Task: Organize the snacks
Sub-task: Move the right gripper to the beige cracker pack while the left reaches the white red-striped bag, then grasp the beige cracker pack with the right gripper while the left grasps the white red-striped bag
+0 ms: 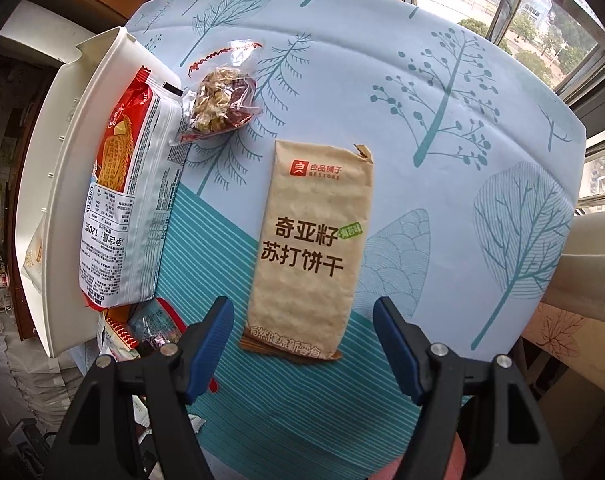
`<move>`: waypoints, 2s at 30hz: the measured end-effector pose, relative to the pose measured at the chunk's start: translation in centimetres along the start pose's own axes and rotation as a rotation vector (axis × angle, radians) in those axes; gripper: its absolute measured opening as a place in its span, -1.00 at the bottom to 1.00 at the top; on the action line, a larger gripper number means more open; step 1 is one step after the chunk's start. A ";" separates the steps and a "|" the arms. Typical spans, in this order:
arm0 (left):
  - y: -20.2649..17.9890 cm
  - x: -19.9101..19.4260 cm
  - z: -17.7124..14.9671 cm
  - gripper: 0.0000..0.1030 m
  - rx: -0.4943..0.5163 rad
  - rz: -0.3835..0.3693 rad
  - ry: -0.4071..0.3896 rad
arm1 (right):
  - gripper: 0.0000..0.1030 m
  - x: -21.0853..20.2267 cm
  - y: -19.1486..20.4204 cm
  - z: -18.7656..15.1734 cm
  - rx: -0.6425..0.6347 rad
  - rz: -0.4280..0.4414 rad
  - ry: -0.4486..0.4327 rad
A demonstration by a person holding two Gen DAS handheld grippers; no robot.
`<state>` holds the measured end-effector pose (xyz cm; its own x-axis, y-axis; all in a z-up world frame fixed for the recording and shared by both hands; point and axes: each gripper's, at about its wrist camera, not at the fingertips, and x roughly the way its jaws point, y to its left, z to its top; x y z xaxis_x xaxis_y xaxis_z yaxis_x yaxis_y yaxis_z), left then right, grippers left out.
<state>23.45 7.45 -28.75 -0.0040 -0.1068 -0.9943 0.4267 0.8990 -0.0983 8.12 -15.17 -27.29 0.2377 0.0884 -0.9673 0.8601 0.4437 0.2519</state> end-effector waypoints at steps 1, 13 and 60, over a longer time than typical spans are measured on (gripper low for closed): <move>0.1 0.1 0.2 0.94 -0.006 0.003 0.002 | 0.41 0.1 0.2 0.1 -0.005 -0.007 -0.001; 0.6 2.0 1.7 0.75 -0.044 -0.048 0.037 | 0.20 2.4 3.0 2.8 -0.050 -0.090 0.015; 3.7 -6.3 -5.7 0.37 -0.080 -0.143 -0.121 | -0.66 0.0 0.1 -2.8 -0.117 0.053 0.003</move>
<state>19.87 13.89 -23.06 0.0511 -0.2817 -0.9581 0.3563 0.9014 -0.2461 6.98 -12.62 -27.29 0.2797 0.1165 -0.9530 0.7877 0.5397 0.2972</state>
